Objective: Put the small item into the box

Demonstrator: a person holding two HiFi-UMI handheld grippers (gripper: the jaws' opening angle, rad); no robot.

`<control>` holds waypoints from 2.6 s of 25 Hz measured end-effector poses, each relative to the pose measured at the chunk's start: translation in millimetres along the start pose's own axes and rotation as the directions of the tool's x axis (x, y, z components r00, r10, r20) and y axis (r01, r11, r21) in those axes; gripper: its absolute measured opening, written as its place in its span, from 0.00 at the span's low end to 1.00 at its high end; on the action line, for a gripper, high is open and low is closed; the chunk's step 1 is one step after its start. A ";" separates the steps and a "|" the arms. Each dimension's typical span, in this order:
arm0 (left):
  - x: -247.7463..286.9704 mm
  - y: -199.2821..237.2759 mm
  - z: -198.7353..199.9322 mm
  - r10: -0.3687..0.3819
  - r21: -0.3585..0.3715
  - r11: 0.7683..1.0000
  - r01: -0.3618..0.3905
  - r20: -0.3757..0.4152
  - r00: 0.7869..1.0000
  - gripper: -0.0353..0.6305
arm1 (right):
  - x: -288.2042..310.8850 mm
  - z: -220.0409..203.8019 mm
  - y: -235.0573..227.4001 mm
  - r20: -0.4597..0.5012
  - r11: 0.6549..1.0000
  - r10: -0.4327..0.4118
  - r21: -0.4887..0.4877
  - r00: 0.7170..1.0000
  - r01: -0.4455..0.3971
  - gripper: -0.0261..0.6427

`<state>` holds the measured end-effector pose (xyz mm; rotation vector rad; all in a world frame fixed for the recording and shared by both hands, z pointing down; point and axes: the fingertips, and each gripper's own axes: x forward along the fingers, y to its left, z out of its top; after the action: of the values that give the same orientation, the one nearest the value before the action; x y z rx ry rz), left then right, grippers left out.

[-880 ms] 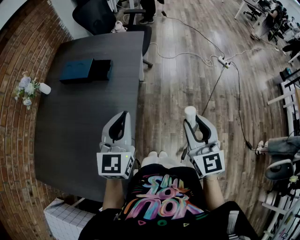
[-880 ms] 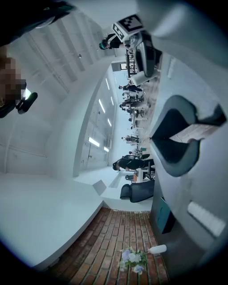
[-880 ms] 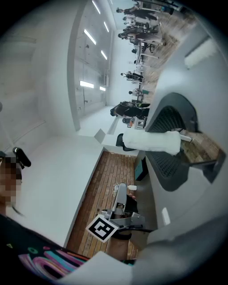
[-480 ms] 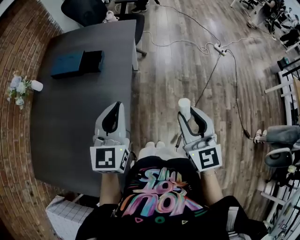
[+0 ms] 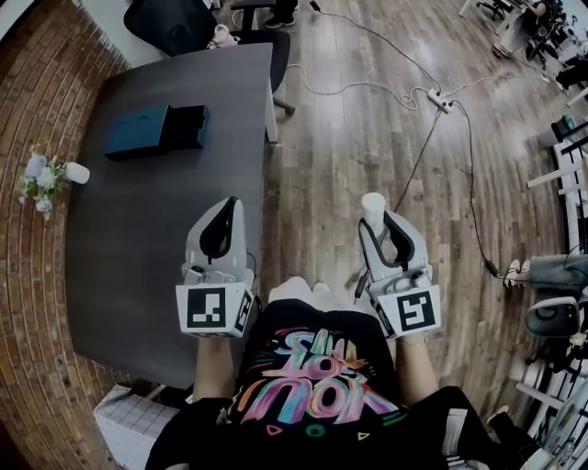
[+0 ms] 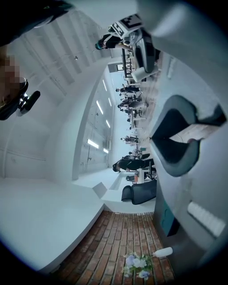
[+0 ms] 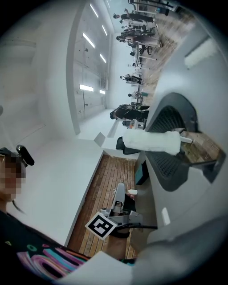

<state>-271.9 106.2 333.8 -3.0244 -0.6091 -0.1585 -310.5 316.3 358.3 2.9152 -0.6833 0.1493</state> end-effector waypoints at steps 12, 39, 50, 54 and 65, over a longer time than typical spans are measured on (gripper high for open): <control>68.6 35.0 -6.2 0.029 -0.023 0.999 -0.029 -0.016 0.999 0.06 | 72.5 2.5 -30.5 0.001 0.999 0.030 -0.029 1.000 -0.030 0.24; 285.1 187.8 3.4 0.199 -0.084 0.976 -0.203 -0.050 0.979 0.06 | 357.6 29.5 -108.1 -0.066 0.969 0.223 -0.097 0.973 -0.229 0.24; 245.0 234.7 5.7 0.410 -0.076 0.908 -0.413 -0.046 0.911 0.06 | 401.7 28.5 -86.0 -0.068 0.922 0.370 -0.095 0.927 -0.375 0.24; 225.4 261.5 4.3 0.515 -0.067 0.853 -0.518 -0.052 0.856 0.06 | 436.1 38.0 -59.3 -0.058 0.869 0.476 -0.125 0.878 -0.479 0.24; 183.9 340.5 2.0 0.790 -0.095 0.602 -0.793 -0.072 0.609 0.06 | 546.8 72.5 31.4 -0.044 0.616 0.770 -0.210 0.637 -0.759 0.24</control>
<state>29.2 -136.8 341.5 -3.0458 0.8197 -0.1798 167.6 39.5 361.2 2.2213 -1.8030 0.0774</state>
